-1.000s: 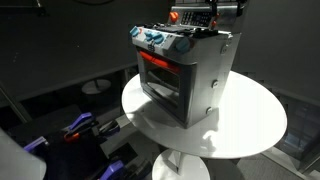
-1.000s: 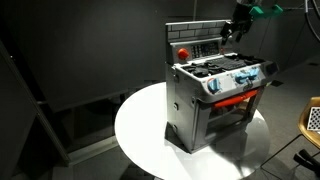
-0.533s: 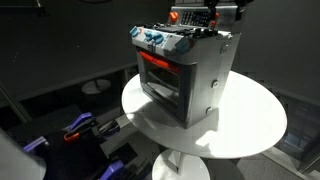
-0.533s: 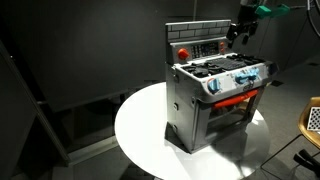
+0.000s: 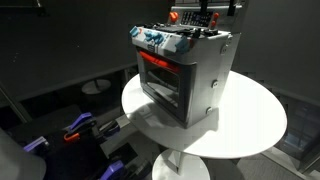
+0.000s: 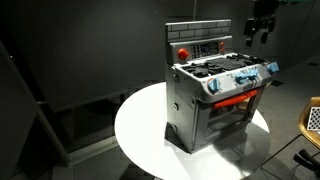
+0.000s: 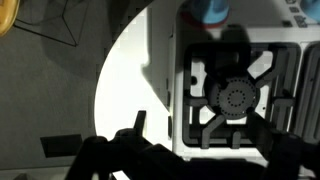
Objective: Push the top right button on the toy stove
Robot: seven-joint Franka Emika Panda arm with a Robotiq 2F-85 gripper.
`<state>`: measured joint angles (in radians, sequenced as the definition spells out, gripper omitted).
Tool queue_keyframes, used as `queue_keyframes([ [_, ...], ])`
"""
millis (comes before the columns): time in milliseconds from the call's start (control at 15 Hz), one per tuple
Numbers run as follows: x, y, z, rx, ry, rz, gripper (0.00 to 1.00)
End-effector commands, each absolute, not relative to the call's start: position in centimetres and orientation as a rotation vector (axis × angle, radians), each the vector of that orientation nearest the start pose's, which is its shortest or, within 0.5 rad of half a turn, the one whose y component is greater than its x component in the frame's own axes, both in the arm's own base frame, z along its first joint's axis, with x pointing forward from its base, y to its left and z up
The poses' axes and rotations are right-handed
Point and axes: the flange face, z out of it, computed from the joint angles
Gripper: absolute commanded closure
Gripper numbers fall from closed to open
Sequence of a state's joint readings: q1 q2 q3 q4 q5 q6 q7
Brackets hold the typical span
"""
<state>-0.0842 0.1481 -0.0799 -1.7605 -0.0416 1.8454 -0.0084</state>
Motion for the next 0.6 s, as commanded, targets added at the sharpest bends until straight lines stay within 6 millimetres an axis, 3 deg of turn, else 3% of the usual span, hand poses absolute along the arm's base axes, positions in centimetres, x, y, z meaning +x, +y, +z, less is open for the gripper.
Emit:
queue_keyframes([
  [0,56.3,-10.4,49.0,-3.170,0.201,0.221,0.00],
  [533,50.9,-11.0,50.5,-3.156,0.167,0.261,0.00],
])
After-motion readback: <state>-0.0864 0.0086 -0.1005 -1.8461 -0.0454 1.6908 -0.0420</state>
